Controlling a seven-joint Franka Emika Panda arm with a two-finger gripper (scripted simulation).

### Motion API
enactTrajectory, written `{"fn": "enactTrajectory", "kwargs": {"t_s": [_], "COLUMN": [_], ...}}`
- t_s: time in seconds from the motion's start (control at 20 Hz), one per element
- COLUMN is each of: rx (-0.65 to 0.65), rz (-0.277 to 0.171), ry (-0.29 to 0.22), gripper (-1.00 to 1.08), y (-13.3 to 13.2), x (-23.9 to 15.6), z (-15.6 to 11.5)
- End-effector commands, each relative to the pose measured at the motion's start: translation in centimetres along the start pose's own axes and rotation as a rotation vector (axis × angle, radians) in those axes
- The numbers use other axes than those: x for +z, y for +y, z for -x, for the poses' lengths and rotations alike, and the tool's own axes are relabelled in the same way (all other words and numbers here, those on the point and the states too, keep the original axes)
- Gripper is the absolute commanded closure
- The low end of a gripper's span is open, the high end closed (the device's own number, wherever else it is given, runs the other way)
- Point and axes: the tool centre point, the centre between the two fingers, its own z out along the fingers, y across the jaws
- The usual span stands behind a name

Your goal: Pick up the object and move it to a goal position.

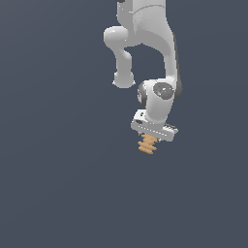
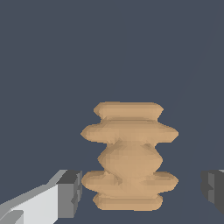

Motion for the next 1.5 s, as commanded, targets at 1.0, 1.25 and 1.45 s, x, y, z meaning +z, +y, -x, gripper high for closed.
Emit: {"fn": "enactTrajectory", "kwargs": {"t_s": [1.0, 1.25, 1.45], "rx": [0.008, 0.008, 0.008], "rz": [0.0, 0.0, 0.0], "ry": [0.0, 0.0, 0.0], "gripper": [-0.92, 1.08, 1.08], "y": [-0.1, -0.1, -0.1], "x": [5.2, 5.2, 5.2], "z": [0.2, 0.2, 0.2]}}
